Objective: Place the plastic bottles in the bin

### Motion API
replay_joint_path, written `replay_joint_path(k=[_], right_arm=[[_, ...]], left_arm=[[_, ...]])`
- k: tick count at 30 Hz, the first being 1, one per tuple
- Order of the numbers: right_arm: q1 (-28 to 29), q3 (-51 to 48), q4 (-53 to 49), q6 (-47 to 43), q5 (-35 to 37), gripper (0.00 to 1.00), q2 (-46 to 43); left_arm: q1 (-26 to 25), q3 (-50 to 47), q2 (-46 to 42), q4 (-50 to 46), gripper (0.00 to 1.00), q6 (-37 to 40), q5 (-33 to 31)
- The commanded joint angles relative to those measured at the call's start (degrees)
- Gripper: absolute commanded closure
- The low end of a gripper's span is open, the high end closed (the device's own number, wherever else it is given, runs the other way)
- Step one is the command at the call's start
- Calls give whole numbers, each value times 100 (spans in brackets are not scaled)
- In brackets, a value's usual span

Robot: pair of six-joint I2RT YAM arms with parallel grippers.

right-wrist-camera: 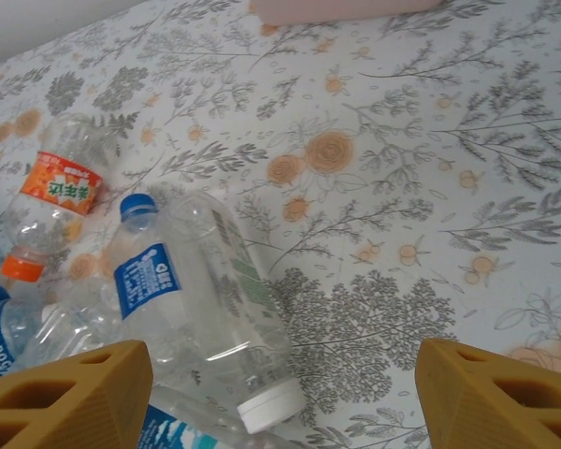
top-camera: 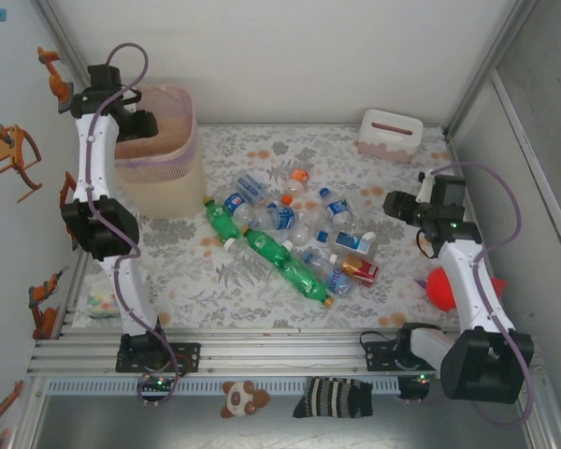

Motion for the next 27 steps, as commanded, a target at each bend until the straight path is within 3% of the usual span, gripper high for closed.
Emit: replay_joint_path(k=[1, 14, 27], right_arm=[[245, 360, -415, -231, -160, 30, 296], [1266, 1089, -1052, -749, 402, 45, 1632], [1430, 1572, -943, -818, 667, 47, 2763]], left_arm=[[27, 206, -511, -97, 44, -135, 374], [4, -220, -1653, -128, 42, -439, 1502], [-185, -4102, -4387, 2132, 39, -1583, 2403]])
